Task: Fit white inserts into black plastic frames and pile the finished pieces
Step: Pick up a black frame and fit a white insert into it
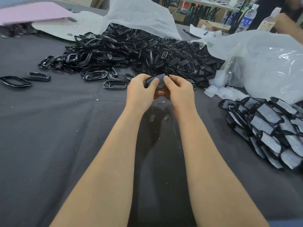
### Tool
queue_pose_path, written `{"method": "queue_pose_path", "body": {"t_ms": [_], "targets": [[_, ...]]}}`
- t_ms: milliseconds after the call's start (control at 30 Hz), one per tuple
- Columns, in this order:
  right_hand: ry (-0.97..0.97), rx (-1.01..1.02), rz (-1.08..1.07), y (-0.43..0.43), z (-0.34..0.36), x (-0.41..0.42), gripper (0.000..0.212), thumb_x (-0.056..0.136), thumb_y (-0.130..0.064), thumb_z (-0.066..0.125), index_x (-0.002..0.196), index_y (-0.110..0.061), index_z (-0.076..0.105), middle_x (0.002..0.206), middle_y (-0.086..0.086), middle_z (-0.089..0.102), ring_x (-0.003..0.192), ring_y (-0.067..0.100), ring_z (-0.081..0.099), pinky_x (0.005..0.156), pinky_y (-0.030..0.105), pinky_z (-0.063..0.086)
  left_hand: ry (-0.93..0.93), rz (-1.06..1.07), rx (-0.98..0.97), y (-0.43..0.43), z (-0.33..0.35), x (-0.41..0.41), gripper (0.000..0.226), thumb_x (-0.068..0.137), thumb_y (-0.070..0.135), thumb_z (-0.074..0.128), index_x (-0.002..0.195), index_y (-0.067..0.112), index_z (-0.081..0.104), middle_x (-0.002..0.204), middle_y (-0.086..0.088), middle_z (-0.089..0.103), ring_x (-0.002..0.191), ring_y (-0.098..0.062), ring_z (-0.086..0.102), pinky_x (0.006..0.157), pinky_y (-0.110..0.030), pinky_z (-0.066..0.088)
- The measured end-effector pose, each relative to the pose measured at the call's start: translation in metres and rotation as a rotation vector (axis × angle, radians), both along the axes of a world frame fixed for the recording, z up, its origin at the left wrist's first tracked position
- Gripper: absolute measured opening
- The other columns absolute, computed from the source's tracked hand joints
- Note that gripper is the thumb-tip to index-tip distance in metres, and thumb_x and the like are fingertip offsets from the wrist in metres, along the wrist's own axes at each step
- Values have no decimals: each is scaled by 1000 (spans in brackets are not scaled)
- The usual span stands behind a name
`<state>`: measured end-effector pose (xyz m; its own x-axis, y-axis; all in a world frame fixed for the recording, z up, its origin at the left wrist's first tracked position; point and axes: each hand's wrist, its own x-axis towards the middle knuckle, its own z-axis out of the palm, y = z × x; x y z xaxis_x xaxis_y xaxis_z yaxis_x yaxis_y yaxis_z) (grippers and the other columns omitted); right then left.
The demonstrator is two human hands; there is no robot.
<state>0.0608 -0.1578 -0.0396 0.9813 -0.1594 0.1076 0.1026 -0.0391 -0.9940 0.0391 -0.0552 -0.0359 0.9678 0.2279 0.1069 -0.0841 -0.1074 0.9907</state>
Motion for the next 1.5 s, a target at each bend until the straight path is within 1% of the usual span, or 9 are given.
{"method": "queue_pose_path", "body": {"t_ms": [133, 267, 467, 667, 867, 1000, 1167, 1367, 1500], "targets": [[-50, -1, 31, 2, 1, -2, 8, 91, -8, 61, 92, -16, 63, 94, 12, 69, 91, 29, 67, 85, 45, 56, -28, 21, -12, 0, 0, 0, 7, 95, 18, 60, 89, 14, 62, 88, -13, 72, 80, -26, 72, 78, -45, 59], [-84, -30, 19, 2, 1, -2, 11, 90, -6, 61, 90, -17, 60, 90, 7, 68, 81, 16, 65, 70, 27, 53, -31, 0, -43, 1, -1, 0, 12, 94, 16, 61, 83, 16, 60, 80, -6, 71, 63, -13, 71, 65, -30, 60], [-10, 130, 24, 0, 3, -1, 11, 92, -2, 56, 97, -11, 59, 93, 11, 65, 76, 19, 61, 59, 23, 52, 6, -63, 17, -1, -1, 3, 8, 95, 10, 57, 102, 13, 59, 100, -9, 71, 87, -20, 72, 83, -38, 59], [18, 167, 42, 2, 4, -3, 20, 92, -3, 57, 111, 0, 59, 100, 17, 67, 81, 22, 65, 69, 30, 58, 6, -28, 8, 0, 0, 0, 9, 94, 12, 57, 92, 21, 58, 97, -10, 71, 92, -27, 70, 86, -46, 57], [-124, -156, -32, 3, 0, -4, 10, 93, -7, 56, 100, -13, 54, 98, 9, 65, 90, 26, 66, 75, 34, 58, -2, -46, -53, -1, 0, -3, 8, 94, 10, 58, 96, 19, 59, 97, -10, 71, 80, -19, 72, 74, -30, 60], [-91, -70, -31, 5, 1, -5, 11, 93, -6, 56, 104, -10, 58, 94, 8, 65, 77, 14, 65, 61, 22, 55, 4, -51, -74, -2, 0, -3, 10, 95, 10, 57, 101, 17, 60, 100, -10, 71, 83, -19, 72, 77, -32, 60], [-223, -263, -175, 9, 2, -11, 19, 90, -7, 59, 108, -9, 57, 91, 3, 63, 80, 19, 63, 74, 21, 51, -6, 10, -76, -1, -1, -2, 12, 96, 9, 54, 96, 21, 56, 92, -3, 69, 71, -7, 71, 75, -31, 60], [-285, -390, -208, 11, 4, -15, 13, 89, -10, 63, 102, -6, 61, 106, 7, 58, 77, 3, 52, 69, 3, 41, -92, 20, 141, -4, -1, -3, 10, 95, 14, 57, 96, 24, 56, 86, 7, 64, 87, -18, 66, 81, -43, 57], [-217, -319, -153, 11, 6, -13, 10, 89, -11, 63, 98, -7, 60, 108, 13, 59, 82, 15, 59, 73, 15, 49, -142, 30, 186, -4, -2, -4, 10, 95, 12, 57, 95, 22, 56, 81, 11, 64, 83, -15, 67, 80, -41, 57]]}}
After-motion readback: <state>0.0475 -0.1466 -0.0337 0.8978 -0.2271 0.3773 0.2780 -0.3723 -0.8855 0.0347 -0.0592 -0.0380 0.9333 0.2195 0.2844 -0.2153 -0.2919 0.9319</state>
